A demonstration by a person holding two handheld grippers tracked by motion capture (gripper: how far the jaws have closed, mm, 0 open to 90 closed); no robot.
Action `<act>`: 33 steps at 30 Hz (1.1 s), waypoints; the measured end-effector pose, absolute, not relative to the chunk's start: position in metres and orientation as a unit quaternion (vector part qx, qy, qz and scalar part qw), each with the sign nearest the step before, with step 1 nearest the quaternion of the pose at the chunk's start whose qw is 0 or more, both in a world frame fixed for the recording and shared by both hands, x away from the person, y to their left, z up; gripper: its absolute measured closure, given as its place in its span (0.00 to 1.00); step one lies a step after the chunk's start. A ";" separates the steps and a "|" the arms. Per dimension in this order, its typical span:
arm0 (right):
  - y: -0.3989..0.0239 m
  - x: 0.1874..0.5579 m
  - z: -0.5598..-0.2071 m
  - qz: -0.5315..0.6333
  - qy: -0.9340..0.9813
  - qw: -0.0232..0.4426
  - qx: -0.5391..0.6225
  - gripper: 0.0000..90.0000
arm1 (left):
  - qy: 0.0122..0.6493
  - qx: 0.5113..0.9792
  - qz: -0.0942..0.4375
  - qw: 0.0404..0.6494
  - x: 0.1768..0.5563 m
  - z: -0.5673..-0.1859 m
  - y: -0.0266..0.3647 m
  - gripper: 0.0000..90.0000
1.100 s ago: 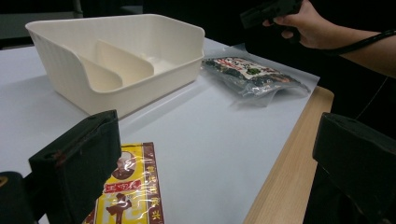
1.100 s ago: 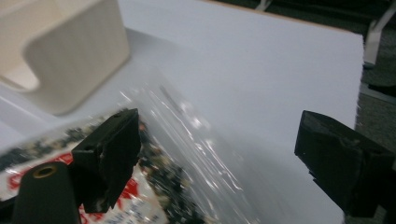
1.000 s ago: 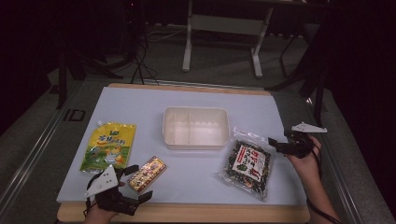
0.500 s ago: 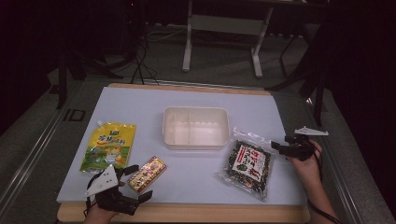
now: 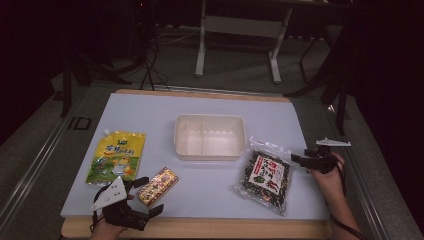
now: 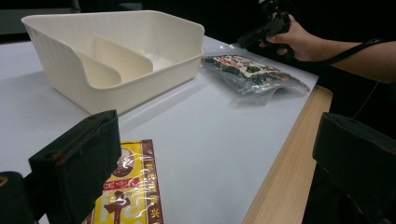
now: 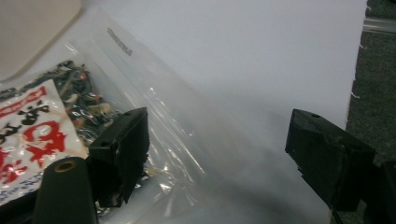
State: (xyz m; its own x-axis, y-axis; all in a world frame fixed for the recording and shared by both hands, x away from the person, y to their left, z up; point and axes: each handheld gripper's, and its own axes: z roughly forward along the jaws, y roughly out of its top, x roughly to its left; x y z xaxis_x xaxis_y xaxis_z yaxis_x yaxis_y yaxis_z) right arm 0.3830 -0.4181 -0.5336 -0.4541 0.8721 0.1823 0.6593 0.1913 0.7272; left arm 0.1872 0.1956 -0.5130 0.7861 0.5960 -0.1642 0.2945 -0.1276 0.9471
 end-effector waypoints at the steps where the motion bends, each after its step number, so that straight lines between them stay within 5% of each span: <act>1: -0.419 0.384 -0.535 0.389 0.759 0.131 0.505 0.24 | 0.301 0.740 0.128 0.588 0.187 -0.513 0.196 0.01; 11: -0.419 0.385 -0.543 0.397 0.763 0.097 0.501 0.27 | 0.301 0.742 0.130 0.585 0.188 -0.514 0.194 0.01; 19: -0.416 0.384 -0.543 0.406 0.771 0.071 0.486 0.54 | 0.300 0.742 0.129 0.585 0.189 -0.514 0.195 0.01; 33: -0.402 0.380 -0.532 0.346 0.810 0.118 0.459 0.90 | 0.299 0.744 0.127 0.584 0.189 -0.514 0.194 0.01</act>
State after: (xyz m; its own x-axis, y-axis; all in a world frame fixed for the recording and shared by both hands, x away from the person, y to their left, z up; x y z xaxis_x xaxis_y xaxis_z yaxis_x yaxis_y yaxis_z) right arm 0.3802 -0.4018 -0.5321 -0.5500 0.8255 0.1266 0.6626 0.3390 0.6679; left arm 0.1886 0.1938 -0.5144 0.7886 0.5937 -0.1599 0.2957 -0.1382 0.9452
